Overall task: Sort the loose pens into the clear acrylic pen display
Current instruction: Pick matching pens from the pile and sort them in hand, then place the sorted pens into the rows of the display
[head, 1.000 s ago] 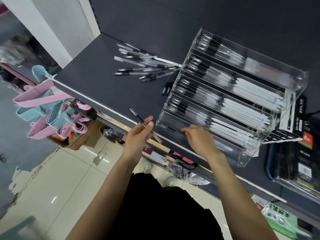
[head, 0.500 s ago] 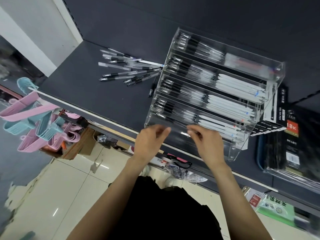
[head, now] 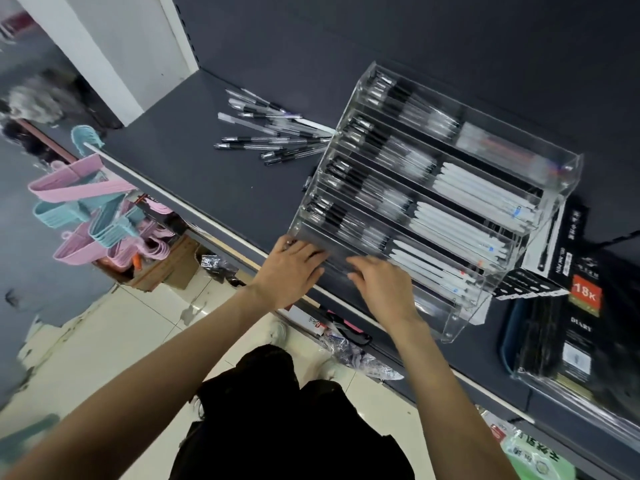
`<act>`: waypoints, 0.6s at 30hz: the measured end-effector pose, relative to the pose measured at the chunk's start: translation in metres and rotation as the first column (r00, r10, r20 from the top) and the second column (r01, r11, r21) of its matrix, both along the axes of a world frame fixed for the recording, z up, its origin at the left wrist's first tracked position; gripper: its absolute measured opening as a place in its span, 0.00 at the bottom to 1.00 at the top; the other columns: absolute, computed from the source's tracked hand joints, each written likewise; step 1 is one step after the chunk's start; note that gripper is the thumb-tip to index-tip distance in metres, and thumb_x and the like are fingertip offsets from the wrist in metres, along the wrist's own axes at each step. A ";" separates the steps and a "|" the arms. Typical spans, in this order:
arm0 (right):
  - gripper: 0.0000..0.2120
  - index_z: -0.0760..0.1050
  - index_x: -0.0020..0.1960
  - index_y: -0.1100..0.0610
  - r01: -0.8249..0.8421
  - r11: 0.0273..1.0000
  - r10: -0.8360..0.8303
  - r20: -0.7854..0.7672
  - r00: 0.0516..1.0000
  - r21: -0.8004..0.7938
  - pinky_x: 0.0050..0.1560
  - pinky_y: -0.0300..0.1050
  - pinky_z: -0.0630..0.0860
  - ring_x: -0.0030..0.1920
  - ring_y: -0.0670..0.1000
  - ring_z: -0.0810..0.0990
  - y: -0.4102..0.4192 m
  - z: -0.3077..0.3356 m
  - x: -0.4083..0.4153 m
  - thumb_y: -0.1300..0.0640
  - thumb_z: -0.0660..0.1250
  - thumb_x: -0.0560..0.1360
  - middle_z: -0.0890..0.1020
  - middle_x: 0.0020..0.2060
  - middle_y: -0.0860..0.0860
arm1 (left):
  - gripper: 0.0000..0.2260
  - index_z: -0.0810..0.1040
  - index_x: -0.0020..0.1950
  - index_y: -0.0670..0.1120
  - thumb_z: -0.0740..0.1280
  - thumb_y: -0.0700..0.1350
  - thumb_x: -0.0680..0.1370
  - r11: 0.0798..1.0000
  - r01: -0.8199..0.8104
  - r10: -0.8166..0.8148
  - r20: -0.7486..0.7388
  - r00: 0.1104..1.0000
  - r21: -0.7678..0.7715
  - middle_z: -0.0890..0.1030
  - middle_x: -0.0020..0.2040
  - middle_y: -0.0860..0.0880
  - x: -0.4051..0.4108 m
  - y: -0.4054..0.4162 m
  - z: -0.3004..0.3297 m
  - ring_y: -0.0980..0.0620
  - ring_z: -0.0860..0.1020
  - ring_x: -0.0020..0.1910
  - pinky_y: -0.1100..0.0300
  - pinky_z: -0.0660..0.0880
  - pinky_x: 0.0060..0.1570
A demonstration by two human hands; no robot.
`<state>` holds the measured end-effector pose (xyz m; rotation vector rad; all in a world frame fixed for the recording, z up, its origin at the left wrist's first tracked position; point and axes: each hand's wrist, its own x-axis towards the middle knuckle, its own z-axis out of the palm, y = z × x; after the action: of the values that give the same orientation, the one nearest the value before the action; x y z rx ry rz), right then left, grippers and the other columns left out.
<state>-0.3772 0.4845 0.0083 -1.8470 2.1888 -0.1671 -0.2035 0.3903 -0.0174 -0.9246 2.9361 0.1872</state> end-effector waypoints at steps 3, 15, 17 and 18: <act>0.14 0.75 0.64 0.51 -0.017 1.000 0.017 0.016 1.000 0.013 0.45 0.41 0.78 0.51 0.49 0.81 0.004 -0.004 -0.001 0.57 0.61 0.79 0.81 0.55 0.48 | 0.27 0.75 0.65 0.48 0.44 0.56 0.78 0.999 0.007 -0.008 0.040 0.999 0.039 0.77 0.63 0.49 -0.004 0.001 0.003 0.49 0.77 0.60 0.53 0.53 0.65; 0.11 0.79 0.57 0.53 0.268 0.920 -0.172 0.320 0.932 -0.285 0.49 0.39 0.76 0.48 0.46 0.80 -0.031 0.054 0.069 0.60 0.63 0.78 0.82 0.51 0.47 | 0.10 0.82 0.52 0.48 0.62 0.44 0.76 0.872 0.454 -0.485 -0.432 0.760 -0.180 0.82 0.47 0.52 0.037 -0.068 0.045 0.50 0.78 0.48 0.56 0.71 0.55; 0.11 0.79 0.57 0.53 0.300 0.889 -0.164 0.371 0.914 -0.345 0.46 0.36 0.74 0.44 0.44 0.79 -0.069 0.059 0.095 0.61 0.63 0.77 0.82 0.50 0.45 | 0.07 0.82 0.47 0.46 0.64 0.42 0.75 0.903 0.381 -0.424 -0.553 0.717 -0.198 0.82 0.41 0.51 0.062 -0.107 0.058 0.51 0.78 0.41 0.56 0.72 0.49; 0.11 0.79 0.56 0.53 0.311 0.882 -0.166 0.384 0.908 -0.354 0.44 0.36 0.74 0.42 0.43 0.79 -0.091 0.058 0.106 0.62 0.63 0.77 0.82 0.49 0.45 | 0.06 0.82 0.46 0.45 0.64 0.42 0.75 0.927 0.325 -0.372 -0.587 0.719 -0.189 0.82 0.39 0.51 0.075 -0.130 0.060 0.51 0.78 0.39 0.56 0.72 0.47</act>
<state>-0.2715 0.3932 0.0659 -1.5550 2.2358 -0.9942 -0.1284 0.2608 0.0429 -0.3096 3.6727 0.4382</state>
